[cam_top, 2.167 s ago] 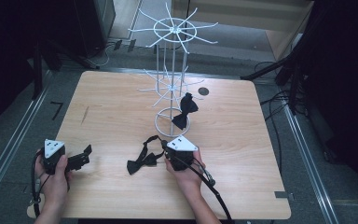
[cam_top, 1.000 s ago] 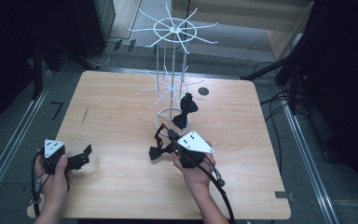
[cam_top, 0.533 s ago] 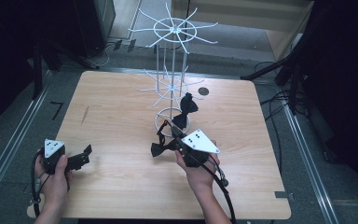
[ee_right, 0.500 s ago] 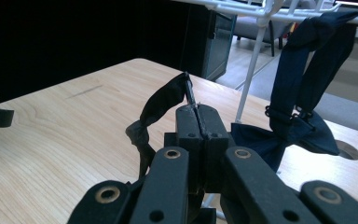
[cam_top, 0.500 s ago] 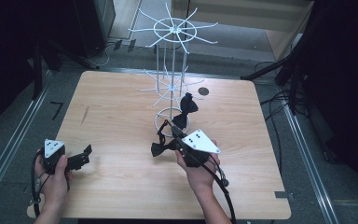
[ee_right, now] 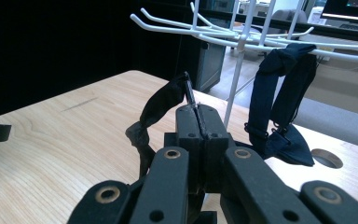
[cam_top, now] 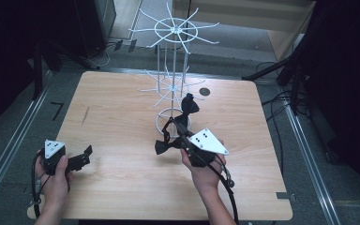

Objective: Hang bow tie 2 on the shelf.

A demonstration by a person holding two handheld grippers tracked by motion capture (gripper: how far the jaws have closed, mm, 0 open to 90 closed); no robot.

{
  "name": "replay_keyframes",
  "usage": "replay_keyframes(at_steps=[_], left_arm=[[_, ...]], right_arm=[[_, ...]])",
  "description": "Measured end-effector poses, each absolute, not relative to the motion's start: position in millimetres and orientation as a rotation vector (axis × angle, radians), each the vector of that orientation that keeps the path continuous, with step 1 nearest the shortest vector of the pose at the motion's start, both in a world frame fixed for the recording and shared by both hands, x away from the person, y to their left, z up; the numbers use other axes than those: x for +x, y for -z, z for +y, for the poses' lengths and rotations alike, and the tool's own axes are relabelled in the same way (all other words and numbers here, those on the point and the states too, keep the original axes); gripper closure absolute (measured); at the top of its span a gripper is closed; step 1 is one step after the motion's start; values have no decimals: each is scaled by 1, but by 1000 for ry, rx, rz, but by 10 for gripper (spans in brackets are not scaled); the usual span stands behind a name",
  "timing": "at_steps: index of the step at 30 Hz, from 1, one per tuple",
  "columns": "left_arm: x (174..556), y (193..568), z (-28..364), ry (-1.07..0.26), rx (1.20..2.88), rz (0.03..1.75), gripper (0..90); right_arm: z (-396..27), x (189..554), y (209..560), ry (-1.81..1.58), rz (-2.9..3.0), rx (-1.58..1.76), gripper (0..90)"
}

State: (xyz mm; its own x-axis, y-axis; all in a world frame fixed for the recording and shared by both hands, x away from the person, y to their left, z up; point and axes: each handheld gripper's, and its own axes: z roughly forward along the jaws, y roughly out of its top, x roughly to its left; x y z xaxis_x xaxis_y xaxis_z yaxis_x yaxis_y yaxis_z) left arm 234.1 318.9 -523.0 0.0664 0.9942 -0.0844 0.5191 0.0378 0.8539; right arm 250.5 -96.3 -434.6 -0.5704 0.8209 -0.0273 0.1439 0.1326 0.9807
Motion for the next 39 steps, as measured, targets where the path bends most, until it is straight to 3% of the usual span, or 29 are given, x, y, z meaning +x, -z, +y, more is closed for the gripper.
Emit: replay_keyframes(at_steps=[39], left_arm=[[234,523,319,-787,1583,1556,0]], right_arm=[[-112,246,411,-1512,1748,925,900]])
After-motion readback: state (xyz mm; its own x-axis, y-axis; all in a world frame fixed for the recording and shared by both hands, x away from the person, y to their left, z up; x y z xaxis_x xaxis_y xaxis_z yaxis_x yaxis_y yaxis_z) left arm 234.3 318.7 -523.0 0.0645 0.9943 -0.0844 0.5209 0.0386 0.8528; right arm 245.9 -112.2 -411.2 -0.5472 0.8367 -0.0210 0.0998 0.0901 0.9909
